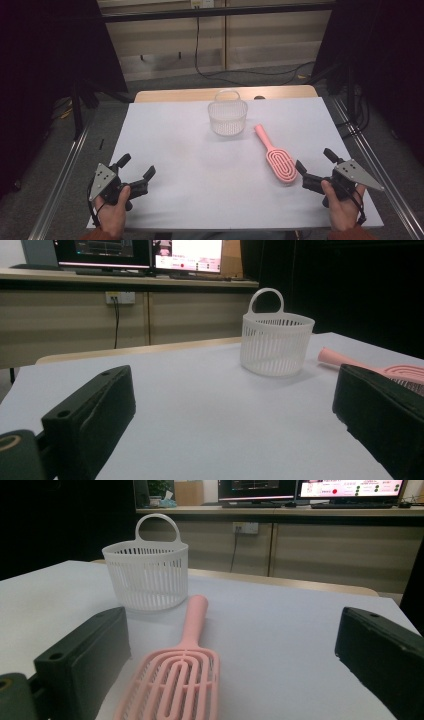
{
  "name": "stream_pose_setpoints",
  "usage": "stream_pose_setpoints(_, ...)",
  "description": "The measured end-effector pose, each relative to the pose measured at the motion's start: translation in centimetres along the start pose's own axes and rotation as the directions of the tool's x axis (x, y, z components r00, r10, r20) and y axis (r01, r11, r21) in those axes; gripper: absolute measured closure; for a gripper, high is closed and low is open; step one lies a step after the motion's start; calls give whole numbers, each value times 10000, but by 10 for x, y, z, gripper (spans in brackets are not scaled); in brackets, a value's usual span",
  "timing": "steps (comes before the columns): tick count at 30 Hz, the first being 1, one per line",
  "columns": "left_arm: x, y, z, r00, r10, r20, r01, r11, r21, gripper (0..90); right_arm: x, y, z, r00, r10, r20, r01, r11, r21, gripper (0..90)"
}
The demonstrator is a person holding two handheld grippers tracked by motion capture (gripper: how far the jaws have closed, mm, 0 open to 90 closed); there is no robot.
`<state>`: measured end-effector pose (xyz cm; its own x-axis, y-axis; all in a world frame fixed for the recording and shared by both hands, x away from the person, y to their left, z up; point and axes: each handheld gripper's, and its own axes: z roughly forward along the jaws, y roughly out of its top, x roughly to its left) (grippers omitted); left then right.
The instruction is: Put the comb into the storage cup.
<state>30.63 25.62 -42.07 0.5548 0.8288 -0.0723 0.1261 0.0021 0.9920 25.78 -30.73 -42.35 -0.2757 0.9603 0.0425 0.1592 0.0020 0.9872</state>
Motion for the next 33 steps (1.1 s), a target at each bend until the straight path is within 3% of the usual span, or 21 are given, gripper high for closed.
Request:
stream_pose_setpoints(9,-3,1,-3,9997,201,-122,-201,9998,-57,35,0,0,-1,9999,88,-58,-88,10000,28,6)
stream_pose_setpoints(15,-1,0,0,9995,-37,-299,40,10000,84,35,-2,0,0,9999,117,-72,-117,9999,-13,6)
stream_pose_setpoints(22,-2,0,-2,9996,101,-274,-98,9999,113,35,-4,1,0,9998,96,-156,-98,9999,-134,5)
stream_pose_setpoints(27,-3,0,-4,9996,-30,-298,32,10000,74,35,-1,2,2,9995,-44,-308,40,9999,-136,0)
stream_pose_setpoints(33,-3,0,-7,9993,208,-309,-204,9997,135,35,9,5,10,9988,-193,-459,187,9997,-126,0)
